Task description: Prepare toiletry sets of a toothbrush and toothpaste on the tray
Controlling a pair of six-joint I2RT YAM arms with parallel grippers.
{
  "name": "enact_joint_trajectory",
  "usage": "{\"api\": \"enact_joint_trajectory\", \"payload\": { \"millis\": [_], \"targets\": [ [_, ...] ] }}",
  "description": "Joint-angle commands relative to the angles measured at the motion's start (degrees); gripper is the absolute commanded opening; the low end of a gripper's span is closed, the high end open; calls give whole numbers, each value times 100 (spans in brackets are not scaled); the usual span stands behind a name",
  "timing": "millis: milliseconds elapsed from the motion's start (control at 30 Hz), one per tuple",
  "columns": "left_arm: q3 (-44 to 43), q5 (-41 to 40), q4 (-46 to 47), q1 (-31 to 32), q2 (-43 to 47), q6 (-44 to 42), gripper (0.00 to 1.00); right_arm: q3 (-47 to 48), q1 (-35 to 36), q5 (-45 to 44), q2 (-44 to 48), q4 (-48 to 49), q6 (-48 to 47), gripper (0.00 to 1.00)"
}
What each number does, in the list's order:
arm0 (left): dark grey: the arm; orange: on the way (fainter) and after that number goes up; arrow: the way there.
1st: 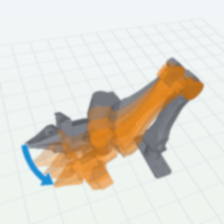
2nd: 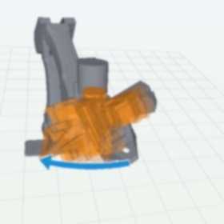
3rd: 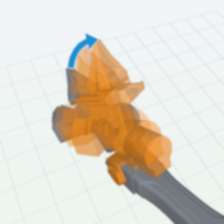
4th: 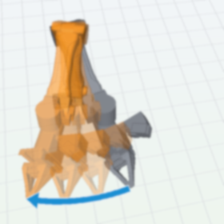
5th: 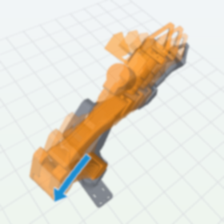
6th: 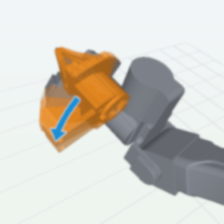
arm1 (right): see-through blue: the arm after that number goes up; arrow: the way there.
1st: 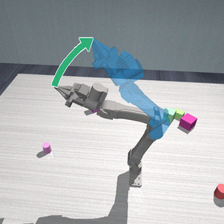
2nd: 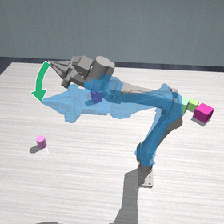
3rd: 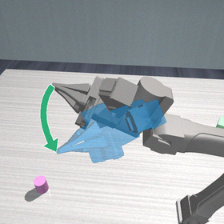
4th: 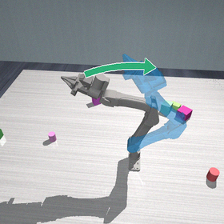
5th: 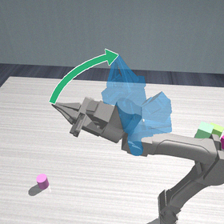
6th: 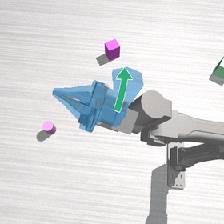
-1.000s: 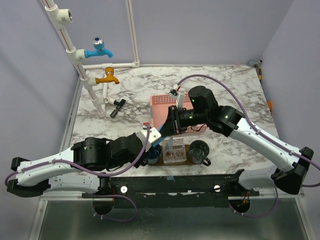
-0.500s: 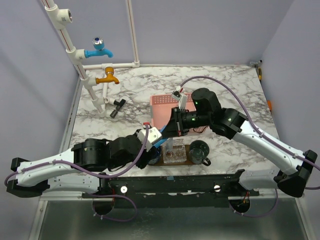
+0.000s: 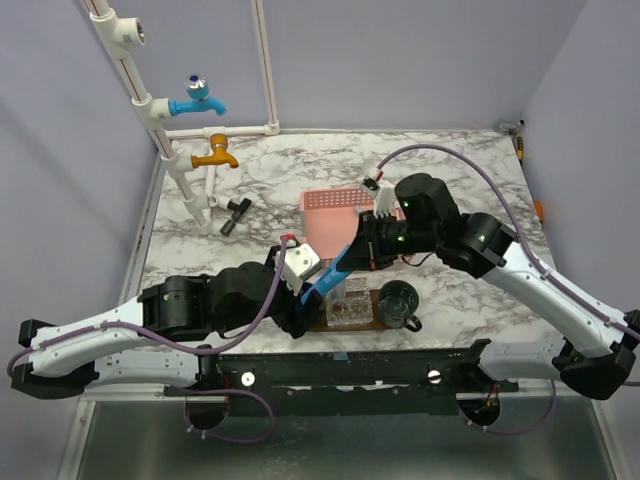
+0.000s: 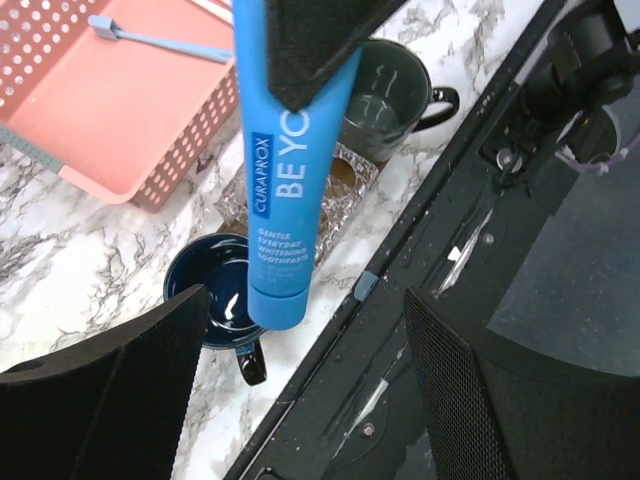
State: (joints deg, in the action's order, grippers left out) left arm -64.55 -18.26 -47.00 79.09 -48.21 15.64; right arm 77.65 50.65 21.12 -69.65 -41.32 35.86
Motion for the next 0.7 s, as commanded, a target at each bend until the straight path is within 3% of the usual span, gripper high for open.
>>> {"api": "enact_joint_trajectory", "payload": {
  "millis": [0, 400, 667],
  "targets": [
    [-227, 298, 308, -331, 83, 23, 79, 554, 24, -530, 129, -717, -445, 0],
    [-269, 978, 504, -1904, 373, 165, 87, 2151, 24, -2181, -251, -2498, -1176, 0],
    [-268, 1157, 439, -2909, 456, 309, 90, 2281, 33, -2927, -544, -3027, -1292, 0]
  ]
}}
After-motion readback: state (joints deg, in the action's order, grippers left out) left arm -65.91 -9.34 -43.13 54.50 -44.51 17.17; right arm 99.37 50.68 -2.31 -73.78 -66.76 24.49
